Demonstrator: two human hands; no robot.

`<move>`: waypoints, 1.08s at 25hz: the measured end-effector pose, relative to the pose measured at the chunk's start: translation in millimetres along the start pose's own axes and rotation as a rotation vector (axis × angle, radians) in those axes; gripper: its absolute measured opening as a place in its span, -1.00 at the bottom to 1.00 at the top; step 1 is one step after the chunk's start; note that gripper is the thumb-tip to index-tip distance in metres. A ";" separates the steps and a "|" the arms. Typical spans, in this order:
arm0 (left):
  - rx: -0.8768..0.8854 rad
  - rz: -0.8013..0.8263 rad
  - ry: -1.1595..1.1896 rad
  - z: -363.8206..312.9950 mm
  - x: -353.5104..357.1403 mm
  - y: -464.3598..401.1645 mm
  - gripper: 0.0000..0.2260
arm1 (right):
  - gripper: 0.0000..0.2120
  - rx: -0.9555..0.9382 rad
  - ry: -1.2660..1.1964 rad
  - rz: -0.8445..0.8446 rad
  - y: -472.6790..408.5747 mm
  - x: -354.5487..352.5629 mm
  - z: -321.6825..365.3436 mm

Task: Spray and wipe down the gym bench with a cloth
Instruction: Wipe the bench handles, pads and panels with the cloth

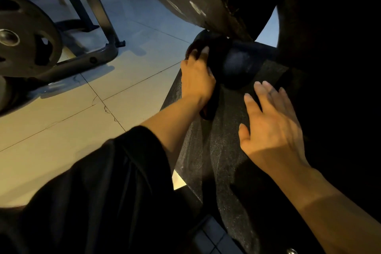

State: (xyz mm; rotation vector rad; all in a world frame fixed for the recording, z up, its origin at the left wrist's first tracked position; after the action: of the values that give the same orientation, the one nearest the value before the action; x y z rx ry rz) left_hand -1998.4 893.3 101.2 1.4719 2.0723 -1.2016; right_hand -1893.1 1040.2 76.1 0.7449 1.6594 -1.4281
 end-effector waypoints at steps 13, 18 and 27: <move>-0.109 0.049 0.169 -65.7 13.0 53.9 -0.55 | -0.40 -0.028 0.088 0.052 36.1 -24.4 -34.8; -0.042 0.083 0.187 -108.9 23.8 89.3 -0.55 | -0.43 -0.046 0.116 -0.018 65.0 -42.4 -73.2; 0.060 0.108 0.177 -182.5 47.8 166.6 -0.56 | -0.41 0.019 0.042 -0.052 113.1 -78.4 -118.3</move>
State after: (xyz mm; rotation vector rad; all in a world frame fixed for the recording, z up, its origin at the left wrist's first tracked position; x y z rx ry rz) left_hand -1834.1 1083.9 102.9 1.7519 2.0524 -1.1379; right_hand -1781.6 1182.6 90.9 0.7513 1.7110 -1.4755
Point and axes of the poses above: each hand's wrist, its own y-axis away from the middle knuckle, its own x-axis out of the palm, z = x × y, the point moved 7 cm from there along -y, towards the middle knuckle, and after that the axes turned 1 degree about x, right-handed, at the moved point
